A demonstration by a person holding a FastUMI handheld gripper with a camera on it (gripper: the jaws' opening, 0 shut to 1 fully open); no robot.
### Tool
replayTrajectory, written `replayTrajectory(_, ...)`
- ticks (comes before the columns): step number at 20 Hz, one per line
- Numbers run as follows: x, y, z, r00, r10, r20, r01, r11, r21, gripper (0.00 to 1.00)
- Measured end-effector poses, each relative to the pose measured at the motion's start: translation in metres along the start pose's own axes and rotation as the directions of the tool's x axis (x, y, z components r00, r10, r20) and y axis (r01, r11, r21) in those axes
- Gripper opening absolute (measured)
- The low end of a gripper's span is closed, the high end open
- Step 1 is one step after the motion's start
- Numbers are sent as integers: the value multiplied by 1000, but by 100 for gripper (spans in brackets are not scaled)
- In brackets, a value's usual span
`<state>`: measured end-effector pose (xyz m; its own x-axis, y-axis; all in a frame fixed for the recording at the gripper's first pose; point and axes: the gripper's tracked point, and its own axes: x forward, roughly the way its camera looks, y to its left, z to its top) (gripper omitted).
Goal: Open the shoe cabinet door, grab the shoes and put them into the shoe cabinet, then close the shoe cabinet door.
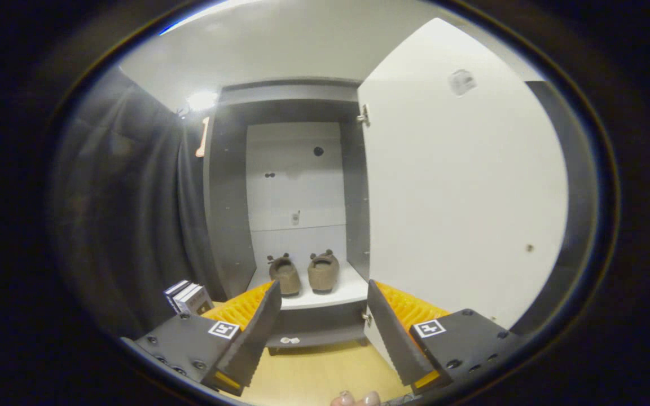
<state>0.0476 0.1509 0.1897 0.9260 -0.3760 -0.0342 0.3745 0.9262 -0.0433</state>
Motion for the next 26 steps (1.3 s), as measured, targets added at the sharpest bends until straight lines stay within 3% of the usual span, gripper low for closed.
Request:
replayTrajectory(6, -88, -95, 27, 989, -131, 70, 130, 991, 12, 96)
replayTrajectory(12, -100, -228, 46, 969, -230, 94, 232, 972, -21, 95)
replayTrajectory(17, -42, -290, 56, 976, -191, 103, 195, 980, -27, 95)
replayTrajectory(26, 73, -290, 44, 999, -7, 53, 8, 1000, -19, 95)
